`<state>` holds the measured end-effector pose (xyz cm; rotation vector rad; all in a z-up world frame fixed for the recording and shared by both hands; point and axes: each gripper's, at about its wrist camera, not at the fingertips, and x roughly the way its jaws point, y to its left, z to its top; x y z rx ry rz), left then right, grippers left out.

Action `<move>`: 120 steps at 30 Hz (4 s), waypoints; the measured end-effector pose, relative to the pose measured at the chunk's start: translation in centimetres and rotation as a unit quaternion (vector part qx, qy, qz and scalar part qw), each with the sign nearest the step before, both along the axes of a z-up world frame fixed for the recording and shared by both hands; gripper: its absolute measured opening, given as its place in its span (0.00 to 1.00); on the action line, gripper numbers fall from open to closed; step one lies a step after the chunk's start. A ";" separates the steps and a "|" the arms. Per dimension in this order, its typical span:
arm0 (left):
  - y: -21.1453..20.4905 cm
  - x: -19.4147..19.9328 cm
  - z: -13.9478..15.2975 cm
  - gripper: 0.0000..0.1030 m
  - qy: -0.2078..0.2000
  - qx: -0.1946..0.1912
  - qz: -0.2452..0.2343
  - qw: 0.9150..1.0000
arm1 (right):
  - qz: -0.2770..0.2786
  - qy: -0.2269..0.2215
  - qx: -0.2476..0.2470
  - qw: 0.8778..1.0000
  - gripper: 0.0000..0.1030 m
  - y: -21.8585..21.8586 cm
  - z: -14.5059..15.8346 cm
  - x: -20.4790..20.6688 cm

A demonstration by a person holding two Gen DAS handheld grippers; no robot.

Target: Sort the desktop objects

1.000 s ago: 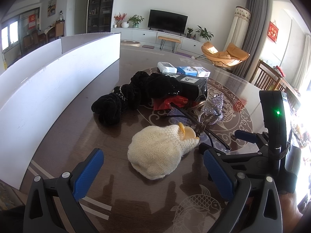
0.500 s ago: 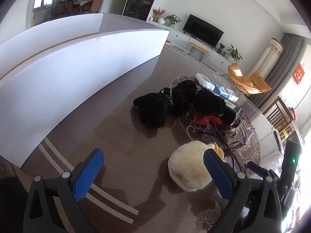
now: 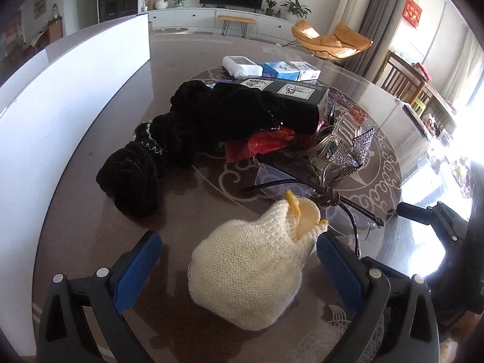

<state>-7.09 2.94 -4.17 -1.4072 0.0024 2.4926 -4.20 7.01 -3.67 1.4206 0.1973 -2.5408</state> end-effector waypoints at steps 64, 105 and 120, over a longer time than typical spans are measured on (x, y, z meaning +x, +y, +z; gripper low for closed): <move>-34.6 0.2 7.2 0.82 -0.013 -0.021 0.261 0.965 | 0.208 -0.028 -0.114 0.971 0.66 -38.1 10.7 -10.1; 0.2 2.3 -1.4 0.92 0.015 -0.038 0.016 0.999 | -0.096 0.034 -0.007 0.995 1.00 0.3 0.6 1.3; 0.0 2.1 -2.0 1.00 0.013 -0.065 0.030 0.997 | -0.096 0.035 -0.007 0.995 1.00 0.2 0.4 1.5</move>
